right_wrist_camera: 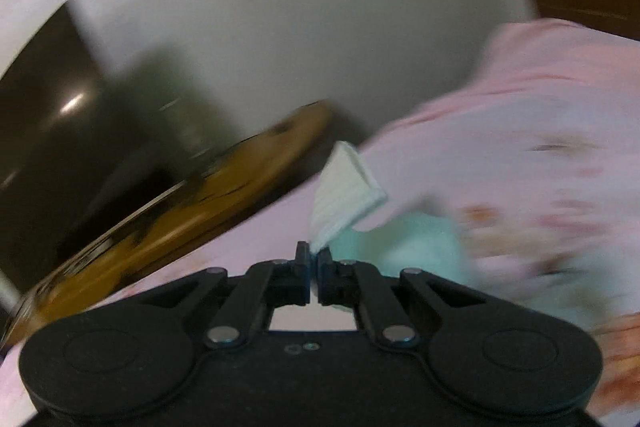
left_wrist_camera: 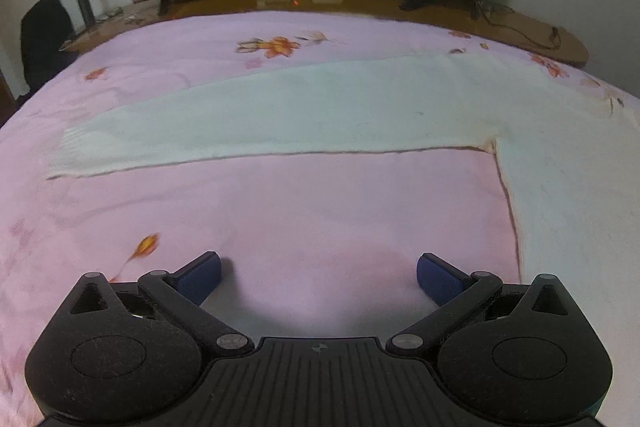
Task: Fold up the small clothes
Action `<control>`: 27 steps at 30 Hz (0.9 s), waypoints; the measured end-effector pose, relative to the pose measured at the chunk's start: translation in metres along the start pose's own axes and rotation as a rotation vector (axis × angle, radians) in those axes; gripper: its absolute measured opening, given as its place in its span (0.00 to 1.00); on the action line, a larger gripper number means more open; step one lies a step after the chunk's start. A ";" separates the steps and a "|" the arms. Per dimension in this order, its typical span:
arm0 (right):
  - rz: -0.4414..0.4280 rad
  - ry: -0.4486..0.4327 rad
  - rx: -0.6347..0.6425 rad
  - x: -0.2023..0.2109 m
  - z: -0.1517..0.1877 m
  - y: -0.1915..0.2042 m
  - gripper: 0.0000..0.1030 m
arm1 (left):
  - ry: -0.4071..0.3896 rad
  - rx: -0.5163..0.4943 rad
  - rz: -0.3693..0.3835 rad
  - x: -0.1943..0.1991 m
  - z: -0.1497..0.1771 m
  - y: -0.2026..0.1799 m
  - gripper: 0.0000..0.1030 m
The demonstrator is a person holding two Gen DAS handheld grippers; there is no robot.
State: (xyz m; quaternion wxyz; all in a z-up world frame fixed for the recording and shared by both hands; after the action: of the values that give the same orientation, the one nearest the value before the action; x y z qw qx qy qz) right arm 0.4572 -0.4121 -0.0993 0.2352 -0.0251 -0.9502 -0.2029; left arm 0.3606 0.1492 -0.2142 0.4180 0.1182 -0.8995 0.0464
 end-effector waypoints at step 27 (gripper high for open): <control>-0.124 0.173 0.247 0.028 0.105 0.129 0.31 | -0.034 0.027 0.457 0.004 -0.048 -0.130 0.44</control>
State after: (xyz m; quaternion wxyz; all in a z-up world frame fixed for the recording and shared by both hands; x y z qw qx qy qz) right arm 0.4052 -0.2536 -0.1238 0.3045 0.0801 -0.9438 -0.1000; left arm 0.4264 0.0312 -0.1826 0.3797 -0.0821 -0.9092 0.1498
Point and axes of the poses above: each gripper's, at about its wrist camera, not at the fingertips, and x roughly against the way its jaws point, y to its left, z to its underside, the point moved 8 cm from there along -x, roughly the way its jaws point, and after that the axes turned 2 degrees about z, right-handed, at the moved point
